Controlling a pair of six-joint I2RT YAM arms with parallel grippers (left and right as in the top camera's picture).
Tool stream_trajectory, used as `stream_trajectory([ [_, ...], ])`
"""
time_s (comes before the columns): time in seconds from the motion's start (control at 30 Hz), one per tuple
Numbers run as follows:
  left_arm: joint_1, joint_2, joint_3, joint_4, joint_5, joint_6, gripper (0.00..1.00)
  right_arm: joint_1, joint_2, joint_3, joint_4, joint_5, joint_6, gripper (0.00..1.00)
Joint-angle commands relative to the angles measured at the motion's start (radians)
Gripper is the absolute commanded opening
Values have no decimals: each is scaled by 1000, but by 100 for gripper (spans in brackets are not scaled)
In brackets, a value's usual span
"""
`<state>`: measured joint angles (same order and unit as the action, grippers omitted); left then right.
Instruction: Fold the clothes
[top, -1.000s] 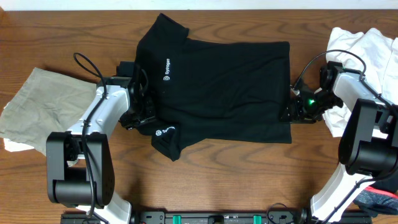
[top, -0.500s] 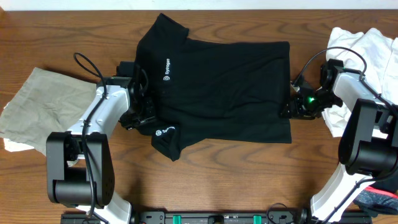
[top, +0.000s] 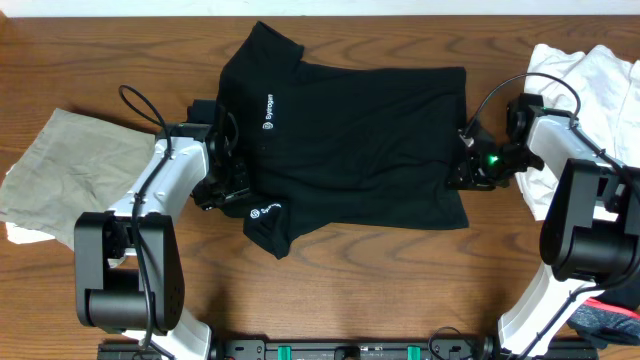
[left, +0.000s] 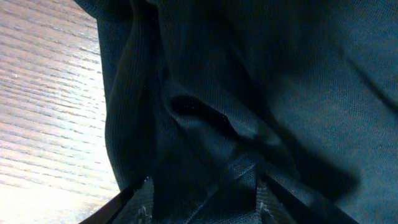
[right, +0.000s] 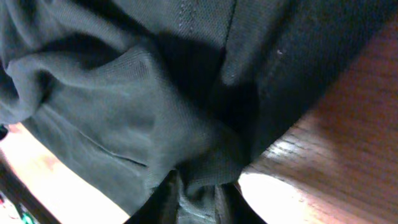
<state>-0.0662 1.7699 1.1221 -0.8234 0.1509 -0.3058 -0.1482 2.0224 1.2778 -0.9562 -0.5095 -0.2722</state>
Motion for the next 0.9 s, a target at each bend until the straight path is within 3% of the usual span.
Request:
stream_trajectory([
  [0.0,5,-6,6,-6,-2,14,54,7,13,-4,-10,-26,-5,9],
  [0.4,5,-6,6,-6,-2,14,54,-40,12,-2,-84,34,-5,6],
  [0.6,5,-6,6,-6,-2,14,54,-60,11,26,-184,208,123,4],
  [0.87,5,-6,6,-6,-2,14,54,-61,-9,52,-218,220,118,4],
])
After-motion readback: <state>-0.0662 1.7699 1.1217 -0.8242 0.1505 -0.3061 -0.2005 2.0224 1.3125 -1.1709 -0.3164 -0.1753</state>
